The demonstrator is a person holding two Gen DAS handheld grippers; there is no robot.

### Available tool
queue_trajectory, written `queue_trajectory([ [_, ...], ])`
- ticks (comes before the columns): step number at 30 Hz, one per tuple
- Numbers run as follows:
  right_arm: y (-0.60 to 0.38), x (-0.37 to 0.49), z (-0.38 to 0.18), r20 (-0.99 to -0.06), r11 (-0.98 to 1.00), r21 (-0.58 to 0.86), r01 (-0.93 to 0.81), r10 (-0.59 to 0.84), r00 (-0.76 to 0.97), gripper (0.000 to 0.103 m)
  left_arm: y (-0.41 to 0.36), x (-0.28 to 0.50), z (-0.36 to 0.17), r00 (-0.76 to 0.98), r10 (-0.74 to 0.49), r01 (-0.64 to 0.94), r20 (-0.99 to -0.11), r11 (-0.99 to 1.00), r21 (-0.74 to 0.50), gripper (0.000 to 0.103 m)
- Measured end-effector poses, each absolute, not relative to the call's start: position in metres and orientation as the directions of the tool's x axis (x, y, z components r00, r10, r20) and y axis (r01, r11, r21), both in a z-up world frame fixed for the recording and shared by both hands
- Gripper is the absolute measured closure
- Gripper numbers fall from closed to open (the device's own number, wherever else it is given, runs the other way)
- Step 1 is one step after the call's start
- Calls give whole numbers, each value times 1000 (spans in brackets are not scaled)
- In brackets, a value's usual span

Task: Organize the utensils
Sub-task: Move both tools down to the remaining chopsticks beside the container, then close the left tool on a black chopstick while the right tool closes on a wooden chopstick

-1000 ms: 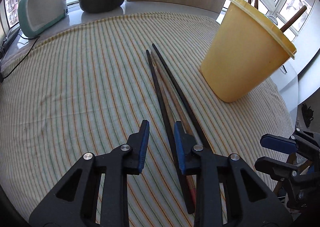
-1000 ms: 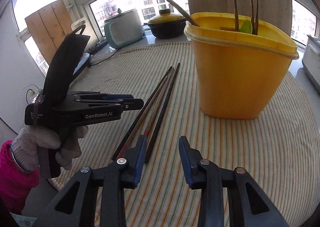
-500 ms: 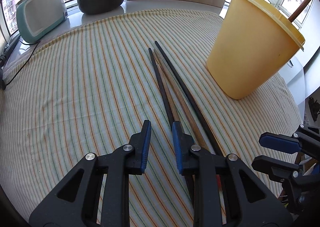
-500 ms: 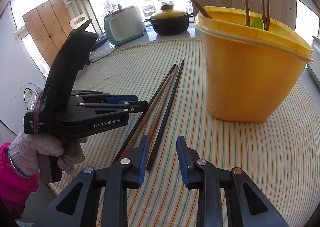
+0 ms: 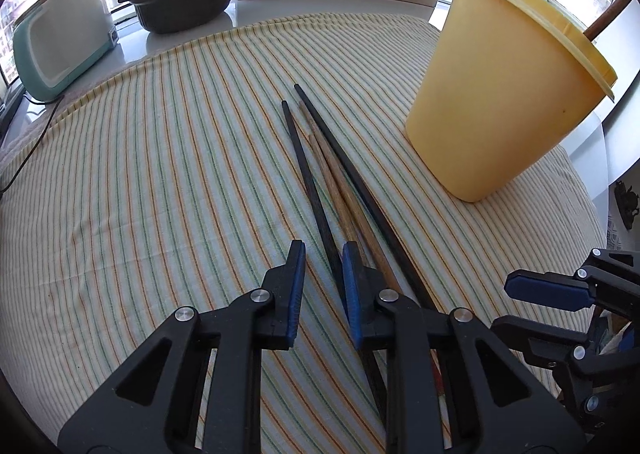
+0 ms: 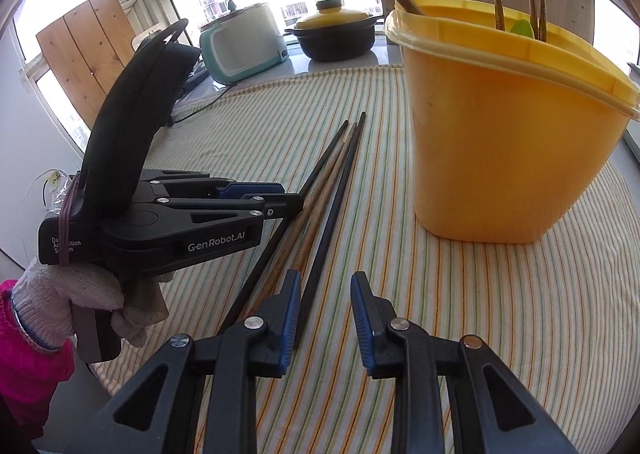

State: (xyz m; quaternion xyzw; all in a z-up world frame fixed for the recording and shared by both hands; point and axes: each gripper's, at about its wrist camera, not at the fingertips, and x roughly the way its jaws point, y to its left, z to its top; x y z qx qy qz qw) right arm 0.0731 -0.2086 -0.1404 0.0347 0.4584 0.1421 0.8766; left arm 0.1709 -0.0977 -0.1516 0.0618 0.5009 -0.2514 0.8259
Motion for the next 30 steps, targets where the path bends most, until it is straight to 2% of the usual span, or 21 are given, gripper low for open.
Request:
queue_trajectory([
  [5, -209, 74, -142, -797, 957, 192, -216, 281, 535, 77, -99, 173, -153, 367, -350, 470, -862, 869, -153, 86],
  [9, -205, 75, -143, -798, 954, 198, -224, 289, 529, 77, -99, 179, -153, 380, -340, 452, -860, 880, -149, 95],
  [13, -198, 76, -142, -798, 952, 186, -244, 291, 528, 77, -87, 186, -154, 384, -343, 406, -857, 897, -177, 98],
  [25, -169, 102, -150, -821, 931, 202, -304, 330, 466, 78, -49, 175, -154, 402, -333, 365, -853, 912, -185, 98],
  [30, -161, 110, -153, -831, 928, 186, -322, 323, 453, 81, -33, 167, -155, 403, -345, 350, -848, 914, -206, 98],
])
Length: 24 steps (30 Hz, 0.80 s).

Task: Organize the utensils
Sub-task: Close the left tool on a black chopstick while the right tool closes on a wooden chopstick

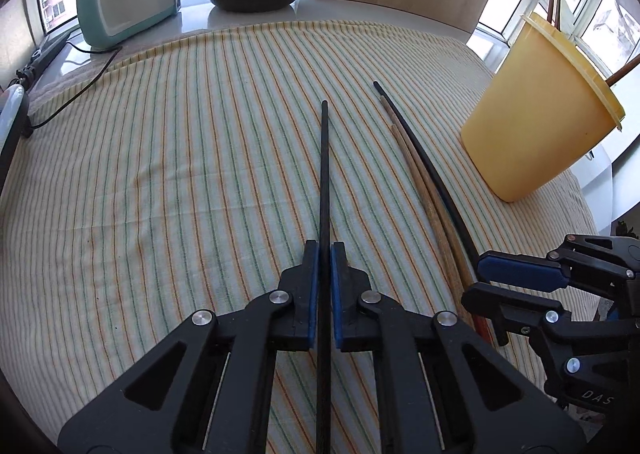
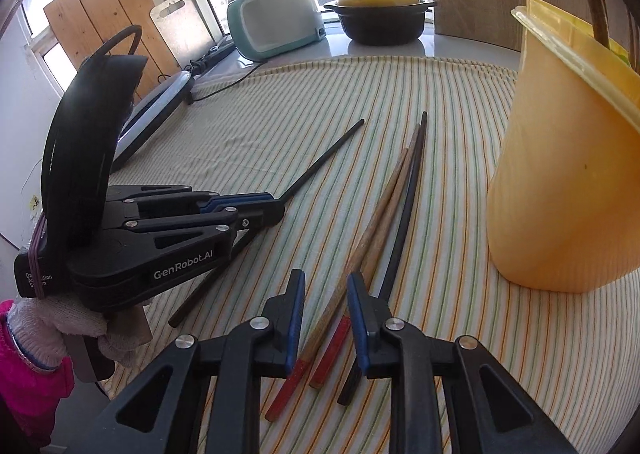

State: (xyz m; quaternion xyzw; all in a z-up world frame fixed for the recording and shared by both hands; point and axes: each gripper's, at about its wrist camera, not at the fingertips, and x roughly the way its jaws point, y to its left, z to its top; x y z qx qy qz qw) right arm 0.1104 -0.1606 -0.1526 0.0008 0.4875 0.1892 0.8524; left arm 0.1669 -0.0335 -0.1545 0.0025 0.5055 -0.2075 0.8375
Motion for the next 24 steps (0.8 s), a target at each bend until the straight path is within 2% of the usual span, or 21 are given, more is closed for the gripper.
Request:
queue_trajectory([
  [6, -155, 124, -161, -863, 946, 130, -296, 255, 437, 82, -23, 157, -154, 404, -353, 349, -844, 912, -215, 98],
  [18, -148, 157, -166, -893, 959, 100, -264, 204, 402, 83, -11, 149, -154, 400, -352, 340, -846, 915, -220, 98],
  [24, -147, 175, -165, -900, 970, 84, -226, 172, 400, 83, -13, 152, -153, 393, -304, 351, -868, 922, -164, 98],
])
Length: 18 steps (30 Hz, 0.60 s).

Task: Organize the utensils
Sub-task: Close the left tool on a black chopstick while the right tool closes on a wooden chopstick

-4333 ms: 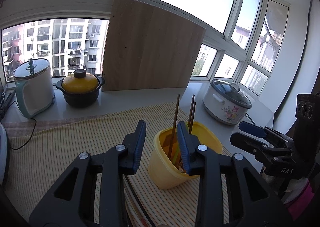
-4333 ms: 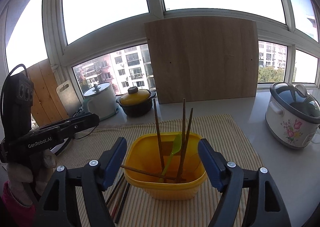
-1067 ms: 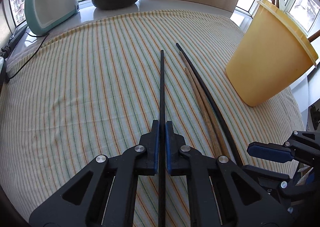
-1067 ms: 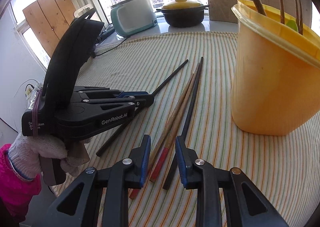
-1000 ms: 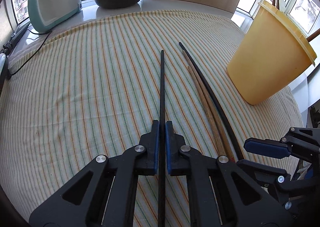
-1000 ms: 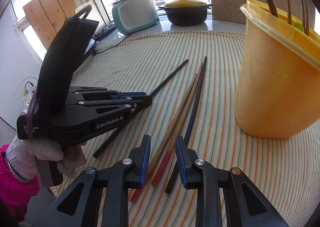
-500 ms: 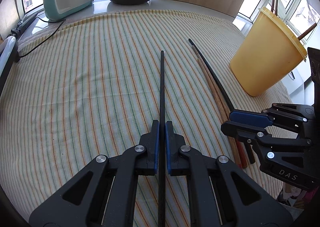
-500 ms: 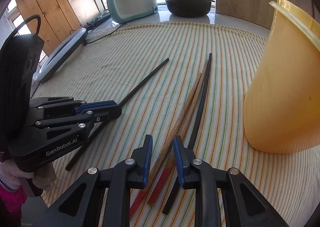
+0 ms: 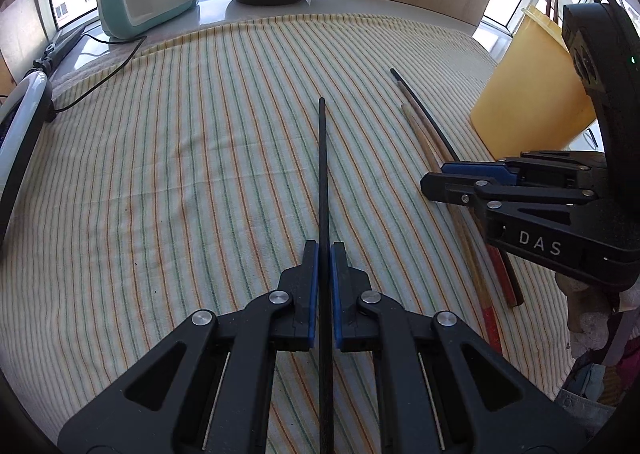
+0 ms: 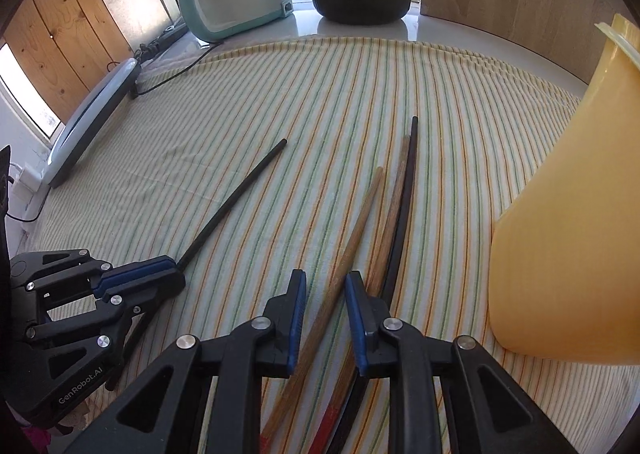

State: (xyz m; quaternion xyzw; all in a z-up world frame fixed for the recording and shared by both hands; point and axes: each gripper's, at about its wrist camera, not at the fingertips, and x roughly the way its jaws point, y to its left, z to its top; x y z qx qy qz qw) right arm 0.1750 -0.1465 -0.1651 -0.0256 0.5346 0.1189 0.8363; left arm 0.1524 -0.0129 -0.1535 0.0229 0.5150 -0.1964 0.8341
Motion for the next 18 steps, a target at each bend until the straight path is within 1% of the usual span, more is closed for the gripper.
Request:
queue_trajectory([
  [2, -144, 181, -165, -903, 972, 73, -222, 159, 399, 83, -16, 160, -154, 384, -292, 349, -876, 924, -154, 98],
  [4, -140, 184, -166, -904, 974, 52, -222, 140, 403, 86, -22, 167, -154, 384, -278, 360, -880, 923, -135, 98],
  [6, -138, 185, -165, -904, 974, 32, -226, 125, 410, 94, -28, 174, -155, 385, -272, 371, -882, 921, -122, 98],
  [10, -138, 188, -165, -901, 974, 45, -224, 136, 411, 96, -28, 187, -157, 382, -293, 367, -877, 918, -147, 98],
  [14, -141, 187, -164, -897, 970, 90, -224, 176, 405, 99, -16, 188, -156, 383, -326, 325, -864, 923, -205, 100],
  [18, -142, 181, -158, -883, 964, 123, -234, 214, 419, 100, -3, 180, -147, 406, -368, 295, -837, 919, -262, 100],
])
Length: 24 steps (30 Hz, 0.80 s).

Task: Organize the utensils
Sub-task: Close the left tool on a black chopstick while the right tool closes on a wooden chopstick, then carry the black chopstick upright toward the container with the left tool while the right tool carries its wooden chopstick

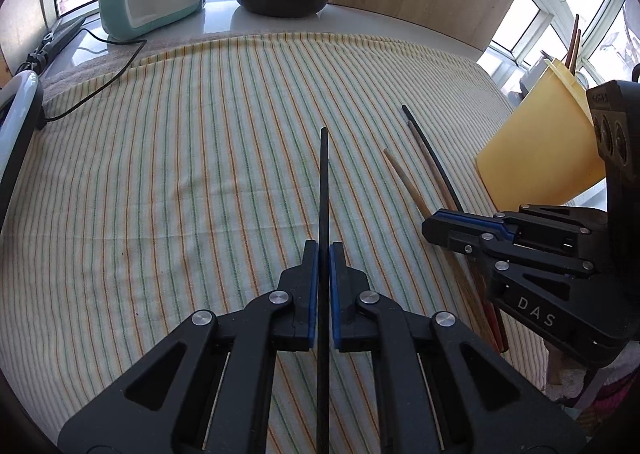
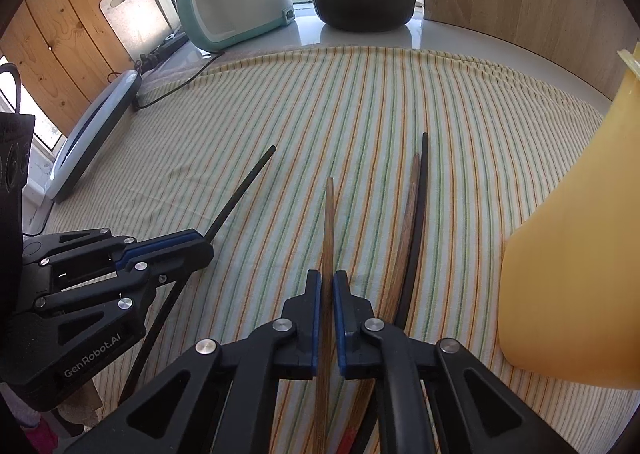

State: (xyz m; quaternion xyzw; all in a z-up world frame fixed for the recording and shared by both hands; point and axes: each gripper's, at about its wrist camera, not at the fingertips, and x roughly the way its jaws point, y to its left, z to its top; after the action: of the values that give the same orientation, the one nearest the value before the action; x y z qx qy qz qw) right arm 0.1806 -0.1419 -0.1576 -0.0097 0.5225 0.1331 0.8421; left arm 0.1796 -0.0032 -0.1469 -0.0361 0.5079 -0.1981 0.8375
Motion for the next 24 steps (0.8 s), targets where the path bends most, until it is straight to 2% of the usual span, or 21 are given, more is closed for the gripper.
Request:
queue_trajectory([
  [12, -143, 148, -114, -802, 933, 217, -288, 339, 491, 100, 11, 152, -104, 481, -439, 306, -759, 895, -323, 100],
  [24, -150, 107, -75, -709, 909, 205, -364, 394, 585, 99, 16, 123, -58, 558, -485, 352, -673, 873, -338, 100],
])
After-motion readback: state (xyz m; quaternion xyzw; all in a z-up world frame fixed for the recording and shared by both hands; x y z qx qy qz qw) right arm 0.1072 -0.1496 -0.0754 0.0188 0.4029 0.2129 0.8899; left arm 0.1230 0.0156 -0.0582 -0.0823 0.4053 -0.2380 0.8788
